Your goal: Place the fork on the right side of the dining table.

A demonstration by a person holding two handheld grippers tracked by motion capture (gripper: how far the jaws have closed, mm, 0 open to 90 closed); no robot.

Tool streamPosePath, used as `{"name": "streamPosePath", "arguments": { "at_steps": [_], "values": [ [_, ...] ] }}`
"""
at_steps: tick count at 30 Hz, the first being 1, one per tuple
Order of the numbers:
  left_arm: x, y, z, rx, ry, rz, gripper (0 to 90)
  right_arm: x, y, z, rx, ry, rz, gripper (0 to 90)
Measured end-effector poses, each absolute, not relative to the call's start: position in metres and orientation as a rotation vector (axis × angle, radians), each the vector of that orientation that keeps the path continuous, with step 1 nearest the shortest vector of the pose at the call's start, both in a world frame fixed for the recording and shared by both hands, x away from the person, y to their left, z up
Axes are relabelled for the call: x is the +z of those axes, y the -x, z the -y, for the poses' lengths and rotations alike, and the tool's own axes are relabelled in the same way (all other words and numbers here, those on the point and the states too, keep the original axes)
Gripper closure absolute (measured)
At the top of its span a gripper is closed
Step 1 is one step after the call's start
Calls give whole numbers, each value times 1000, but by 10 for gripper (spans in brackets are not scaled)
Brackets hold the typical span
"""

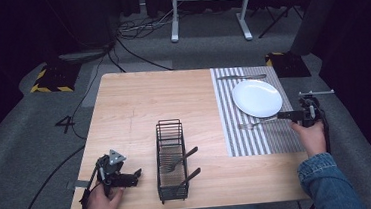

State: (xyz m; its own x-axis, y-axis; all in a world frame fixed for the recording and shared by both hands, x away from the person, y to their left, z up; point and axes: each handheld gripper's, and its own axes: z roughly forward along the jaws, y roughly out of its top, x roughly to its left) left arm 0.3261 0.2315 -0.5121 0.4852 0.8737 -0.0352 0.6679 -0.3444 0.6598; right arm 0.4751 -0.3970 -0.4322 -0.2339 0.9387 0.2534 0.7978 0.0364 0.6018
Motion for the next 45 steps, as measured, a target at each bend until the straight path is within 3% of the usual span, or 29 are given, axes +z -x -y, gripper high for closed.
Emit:
{"name": "streamPosePath", "arguments": {
  "at_steps": [31,45],
  "values": [
    [-512,-326,-231,435,-2118,-1266,2,-468,-476,416,931,-1935,-2153,481],
    [-512,-326,-231,435,-2118,-1268,2,-472,-478,421,884,-1970,-2120,347]
  ]
}}
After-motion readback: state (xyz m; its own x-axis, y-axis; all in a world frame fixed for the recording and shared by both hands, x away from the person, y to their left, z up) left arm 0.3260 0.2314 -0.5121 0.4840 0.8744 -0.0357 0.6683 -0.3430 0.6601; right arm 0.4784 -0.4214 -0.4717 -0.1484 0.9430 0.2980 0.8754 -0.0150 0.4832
